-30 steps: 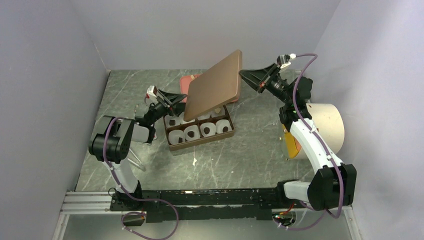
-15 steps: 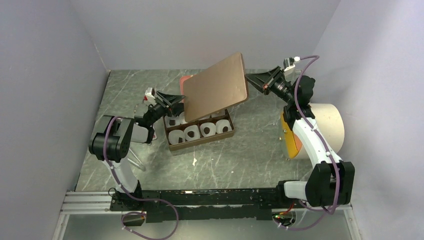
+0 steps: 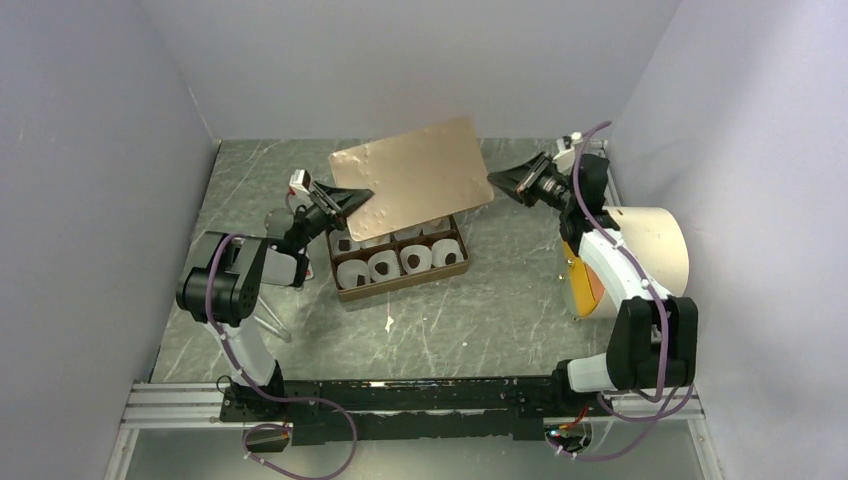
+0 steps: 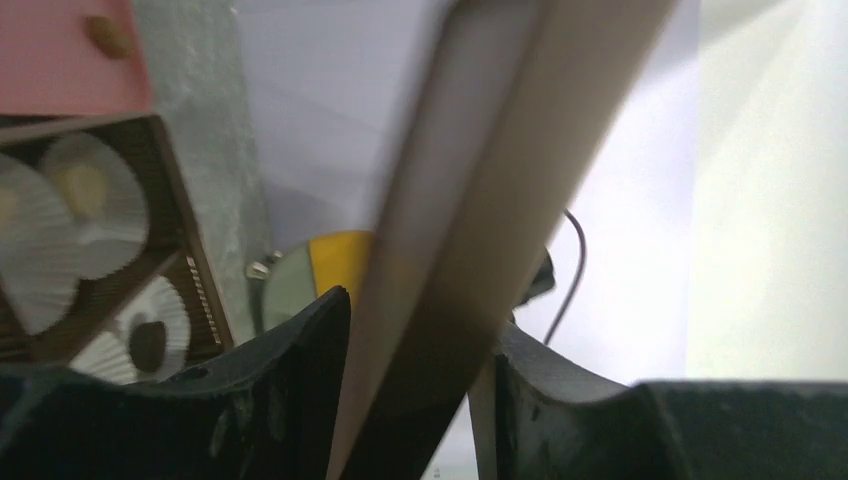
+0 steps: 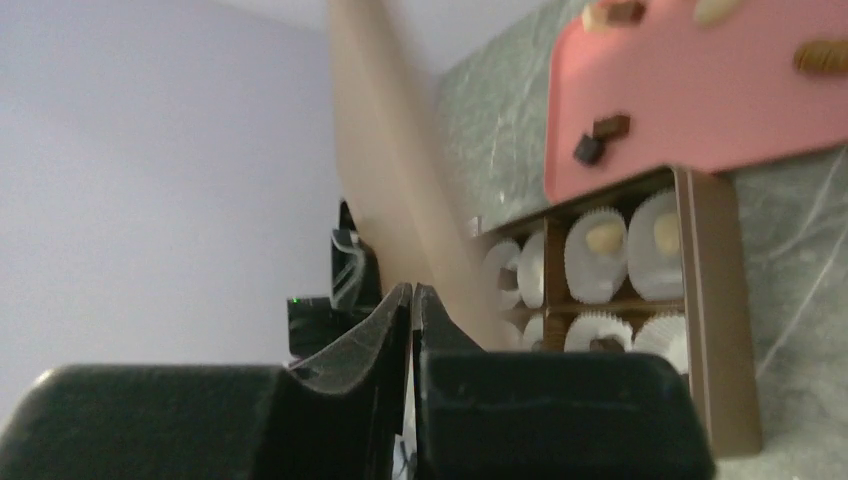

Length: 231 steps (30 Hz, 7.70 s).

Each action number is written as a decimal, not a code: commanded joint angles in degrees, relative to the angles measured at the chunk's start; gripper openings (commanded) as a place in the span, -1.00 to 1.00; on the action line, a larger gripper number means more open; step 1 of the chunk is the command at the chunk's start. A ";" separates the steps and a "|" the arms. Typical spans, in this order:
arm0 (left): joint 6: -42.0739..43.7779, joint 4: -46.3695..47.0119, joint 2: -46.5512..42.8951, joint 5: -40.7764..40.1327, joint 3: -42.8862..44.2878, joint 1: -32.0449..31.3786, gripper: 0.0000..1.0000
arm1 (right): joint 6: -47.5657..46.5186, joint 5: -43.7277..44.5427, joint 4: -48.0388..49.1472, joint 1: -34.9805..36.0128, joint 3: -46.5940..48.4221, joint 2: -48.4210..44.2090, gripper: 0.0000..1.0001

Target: Pack the chocolate

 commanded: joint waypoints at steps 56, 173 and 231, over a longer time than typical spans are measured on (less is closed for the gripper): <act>28.09 -51.83 -37.64 6.13 -0.91 2.84 -0.79 | -15.86 5.78 -18.06 4.51 -1.27 -10.47 0.79; 63.48 -90.65 -21.44 -17.26 12.92 3.85 0.10 | -31.47 18.24 -23.46 18.30 10.70 20.27 0.11; 67.68 -99.55 -18.57 -21.24 18.20 3.59 -0.23 | -35.28 25.91 -27.94 19.45 11.60 18.10 0.08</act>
